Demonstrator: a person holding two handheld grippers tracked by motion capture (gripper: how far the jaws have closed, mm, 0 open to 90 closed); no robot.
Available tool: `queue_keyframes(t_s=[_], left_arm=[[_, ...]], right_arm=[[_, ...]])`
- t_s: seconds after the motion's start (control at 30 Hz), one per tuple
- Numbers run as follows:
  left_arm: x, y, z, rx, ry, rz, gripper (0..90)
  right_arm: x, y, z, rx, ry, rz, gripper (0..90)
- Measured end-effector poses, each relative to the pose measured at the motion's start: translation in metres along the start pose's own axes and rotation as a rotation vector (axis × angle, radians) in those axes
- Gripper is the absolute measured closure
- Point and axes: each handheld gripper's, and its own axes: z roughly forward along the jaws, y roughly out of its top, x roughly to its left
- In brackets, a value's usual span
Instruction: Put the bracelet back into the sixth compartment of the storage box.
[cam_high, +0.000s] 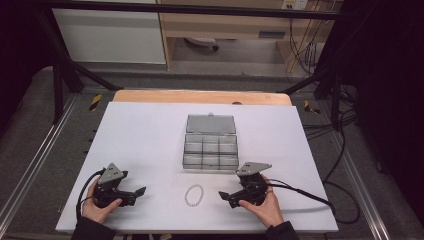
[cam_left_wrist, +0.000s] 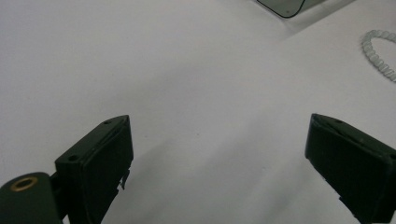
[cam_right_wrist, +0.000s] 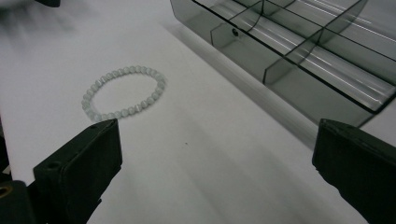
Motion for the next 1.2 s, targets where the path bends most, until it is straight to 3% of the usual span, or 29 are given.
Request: queue_keyframes(t_s=[0.73, 1.13, 1.2], left_arm=[[0.0, 0.0, 0.0, -0.001, 0.002, -0.003, 6.9], [0.0, 0.0, 0.0, -0.002, 0.003, -0.002, 6.7], [0.0, 0.0, 0.0, -0.001, 0.004, -0.001, 6.7]], right_arm=[[0.018, 0.024, 0.032, 0.038, 0.027, -0.005, 7.1], [0.028, 0.032, 0.052, 0.074, 0.029, -0.052, 21.2], [0.029, 0.033, 0.055, 0.062, 0.04, -0.042, 24.7]])
